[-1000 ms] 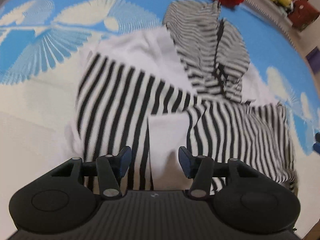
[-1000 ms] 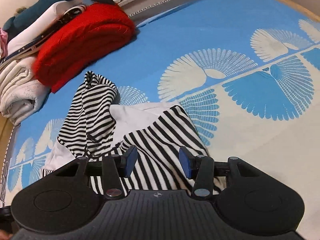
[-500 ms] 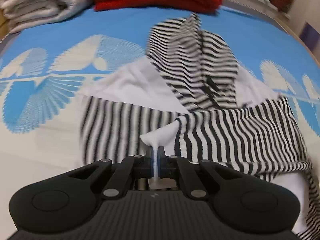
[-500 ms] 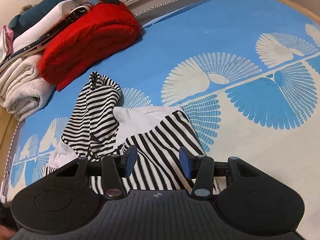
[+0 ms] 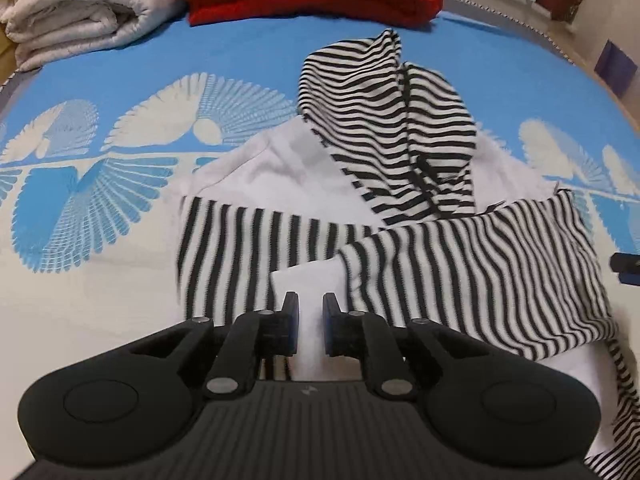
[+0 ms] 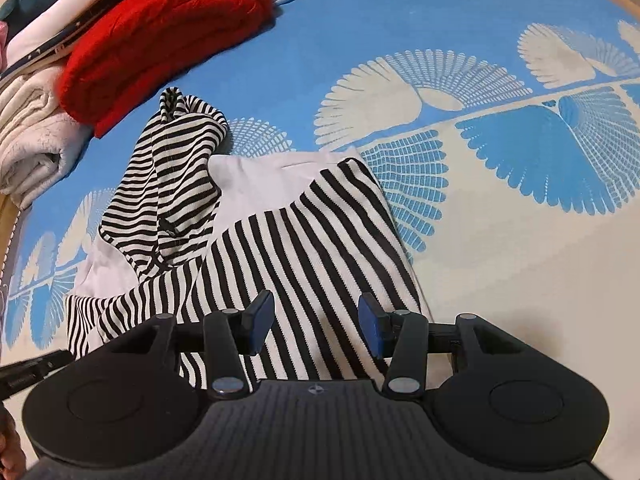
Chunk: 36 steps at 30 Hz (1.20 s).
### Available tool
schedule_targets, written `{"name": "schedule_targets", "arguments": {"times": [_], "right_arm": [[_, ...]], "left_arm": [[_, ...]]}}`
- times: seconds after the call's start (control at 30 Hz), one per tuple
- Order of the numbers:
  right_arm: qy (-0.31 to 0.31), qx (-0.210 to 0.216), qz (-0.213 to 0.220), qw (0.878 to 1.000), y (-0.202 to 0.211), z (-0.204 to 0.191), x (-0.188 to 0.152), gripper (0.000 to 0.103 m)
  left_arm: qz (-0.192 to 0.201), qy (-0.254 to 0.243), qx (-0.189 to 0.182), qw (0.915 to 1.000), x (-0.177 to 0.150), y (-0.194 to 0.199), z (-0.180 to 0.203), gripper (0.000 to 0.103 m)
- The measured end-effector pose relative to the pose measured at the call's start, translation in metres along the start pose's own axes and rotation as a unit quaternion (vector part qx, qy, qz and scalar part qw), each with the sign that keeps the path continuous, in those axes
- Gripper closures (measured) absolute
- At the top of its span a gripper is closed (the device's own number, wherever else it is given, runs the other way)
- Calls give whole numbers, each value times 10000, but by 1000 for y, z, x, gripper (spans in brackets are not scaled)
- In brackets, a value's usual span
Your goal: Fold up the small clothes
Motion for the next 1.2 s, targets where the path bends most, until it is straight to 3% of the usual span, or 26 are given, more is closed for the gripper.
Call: {"name": "schedule_targets", "arguments": {"times": [0.13, 0.33, 0.6, 0.7, 0.87, 1.2], "right_arm": [[109, 10, -35, 9999, -4, -4, -2, 54], [23, -72, -327, 9994, -19, 3, -13, 54], [29, -307, -403, 9987, -21, 15, -15, 54], [72, -371, -460, 9982, -26, 18, -18, 54], [-64, -492, -684, 9964, -39, 33, -27, 55], [163, -378, -97, 9991, -10, 15, -7, 54]], "left_arm": [[-102, -144, -210, 9996, -4, -7, 13, 90], [-468, -320, -127, 9983, -18, -28, 16, 90], [-463, -309, -274, 9981, -19, -30, 21, 90], [-793, -457, -129, 9957, -33, -50, 23, 81], [-705, -466, -141, 9963, -29, -45, 26, 77], [-217, -262, -201, 9992, -3, -22, 33, 55]]}}
Point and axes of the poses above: each gripper's, at about its wrist camera, not at the fingertips, and y roughly against the way its jaws point, z to its right, x to its top, the point moved 5 cm from there along -y, roughly the way its jaws point, and after that the axes turned 2 degrees about y, right-handed, at the moved point
